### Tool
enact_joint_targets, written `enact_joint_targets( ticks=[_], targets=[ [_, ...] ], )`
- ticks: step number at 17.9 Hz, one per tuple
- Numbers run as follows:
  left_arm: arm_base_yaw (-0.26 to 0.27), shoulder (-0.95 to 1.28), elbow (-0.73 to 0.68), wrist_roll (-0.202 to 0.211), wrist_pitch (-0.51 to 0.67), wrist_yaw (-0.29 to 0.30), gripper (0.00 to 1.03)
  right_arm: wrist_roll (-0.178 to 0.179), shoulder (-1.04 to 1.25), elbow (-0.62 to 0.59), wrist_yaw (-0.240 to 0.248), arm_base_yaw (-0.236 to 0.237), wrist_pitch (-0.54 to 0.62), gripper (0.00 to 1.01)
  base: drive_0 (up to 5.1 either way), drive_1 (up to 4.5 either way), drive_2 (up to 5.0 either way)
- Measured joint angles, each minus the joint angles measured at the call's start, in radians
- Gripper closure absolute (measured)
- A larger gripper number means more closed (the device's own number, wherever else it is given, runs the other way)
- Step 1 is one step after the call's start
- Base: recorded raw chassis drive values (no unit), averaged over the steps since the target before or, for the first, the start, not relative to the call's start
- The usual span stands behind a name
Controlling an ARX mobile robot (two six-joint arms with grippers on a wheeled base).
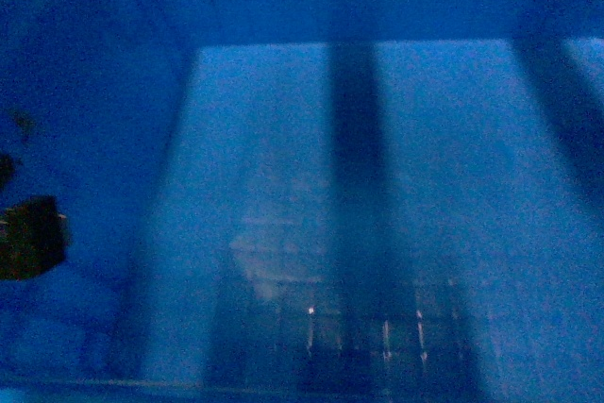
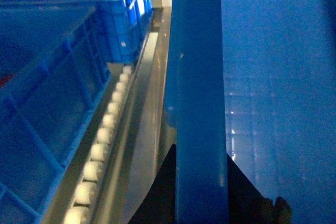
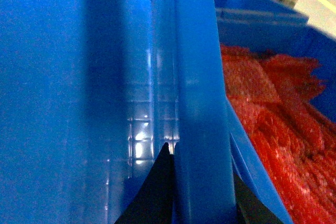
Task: Place box next to blue box on left shelf
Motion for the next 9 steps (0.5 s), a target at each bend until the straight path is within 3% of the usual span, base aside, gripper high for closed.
enact_joint_targets(
  ticks=[2, 5, 7, 9],
  targets=[
    [0.008, 0.024, 0.048, -0.043, -0.122, 0.023, 0.92, 0.039, 0.002, 0.024, -0.086, -0.057, -0.097, 0.89, 0.0, 0.00, 0.0],
    [0.053, 0.042, 0.132, -0.092, -0.322, 0.074, 0.92, 0.114, 0.023, 0.063, -0.203, -0.101, -0.202, 0.92, 0.0, 0.00, 0.0],
    [0.095, 0.073, 0.142, -0.097, -0.336, 0.118, 0.92, 0.130, 0.055, 0.063, -0.235, -0.105, -0.196, 0.92, 0.0, 0.00, 0.0],
    [0.133, 0.123, 0.124, -0.089, -0.256, 0.159, 0.92, 0.125, 0.109, 0.051, -0.236, -0.104, -0.122, 0.92, 0.0, 0.00, 0.0]
  ],
)
